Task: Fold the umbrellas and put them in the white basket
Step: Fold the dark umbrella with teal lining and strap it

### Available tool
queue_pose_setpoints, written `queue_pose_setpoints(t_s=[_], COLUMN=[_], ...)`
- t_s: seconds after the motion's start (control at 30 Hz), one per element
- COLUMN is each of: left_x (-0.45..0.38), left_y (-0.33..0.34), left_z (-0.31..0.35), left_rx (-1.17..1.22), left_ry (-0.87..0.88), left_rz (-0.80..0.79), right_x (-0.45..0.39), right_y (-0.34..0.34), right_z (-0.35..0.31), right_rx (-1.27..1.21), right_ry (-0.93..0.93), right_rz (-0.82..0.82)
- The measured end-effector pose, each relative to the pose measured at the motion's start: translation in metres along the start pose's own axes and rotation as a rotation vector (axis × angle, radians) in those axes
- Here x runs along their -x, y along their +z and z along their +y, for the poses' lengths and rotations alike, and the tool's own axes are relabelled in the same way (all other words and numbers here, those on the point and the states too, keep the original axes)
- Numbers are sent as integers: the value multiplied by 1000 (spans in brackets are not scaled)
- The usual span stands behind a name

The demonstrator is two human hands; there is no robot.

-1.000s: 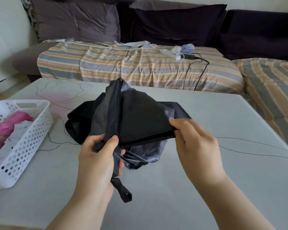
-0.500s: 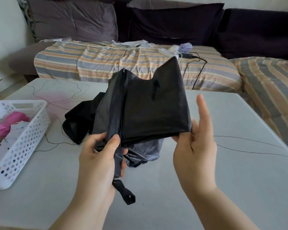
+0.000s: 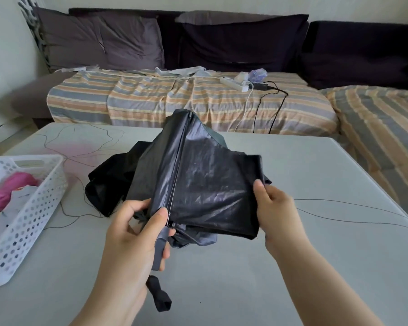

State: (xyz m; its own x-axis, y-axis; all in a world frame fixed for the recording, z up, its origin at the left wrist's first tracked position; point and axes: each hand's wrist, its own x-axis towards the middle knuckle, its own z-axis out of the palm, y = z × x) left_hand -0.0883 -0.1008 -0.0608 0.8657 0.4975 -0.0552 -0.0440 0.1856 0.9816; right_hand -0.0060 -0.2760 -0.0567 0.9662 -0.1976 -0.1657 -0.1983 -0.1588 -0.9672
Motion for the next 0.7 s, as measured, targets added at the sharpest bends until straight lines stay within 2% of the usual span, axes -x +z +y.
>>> queue_pose_setpoints(t_s=[0.03, 0.1, 0.13, 0.2, 0.27, 0.37, 0.4, 0.43, 0.47, 0.53, 0.63, 0.7], left_x=[0, -1, -2, -3, -4, -7, -7, -7, -7, -7, -9, -11], left_y=[0, 1, 2, 3, 3, 0, 0, 0, 0, -1, -3, -5], left_z=[-1, -3, -4, -6, -6, -2, -1, 0, 0, 0, 2, 4], left_rx=[3, 15, 26, 42, 45, 46, 44, 47, 55, 87, 162, 205], left_ry=[1, -5, -11, -22, -22, -12, -10, -10, -15, -38, -91, -107], left_rz=[7, 24, 29, 29, 23, 6, 3, 0, -3, -16, -37, -46], right_x=[2, 11, 14, 11, 4, 2, 6, 7, 10, 15, 15, 18], right_y=[0, -3, -3, -4, -4, -3, -2, 1, 4, 9, 10, 10], right_z=[-1, -7, -9, -4, 3, 6, 6, 7, 8, 7, 8, 6], right_rx=[117, 134, 108, 114, 182, -56, -105, -84, -23, 76, 48, 12], right_ry=[-176, -377, -417, -356, -204, 199, 288, 298, 254, 81, -159, -265], right_rz=[124, 259, 290, 293, 185, -201, -306, -361, -353, -237, -77, -47])
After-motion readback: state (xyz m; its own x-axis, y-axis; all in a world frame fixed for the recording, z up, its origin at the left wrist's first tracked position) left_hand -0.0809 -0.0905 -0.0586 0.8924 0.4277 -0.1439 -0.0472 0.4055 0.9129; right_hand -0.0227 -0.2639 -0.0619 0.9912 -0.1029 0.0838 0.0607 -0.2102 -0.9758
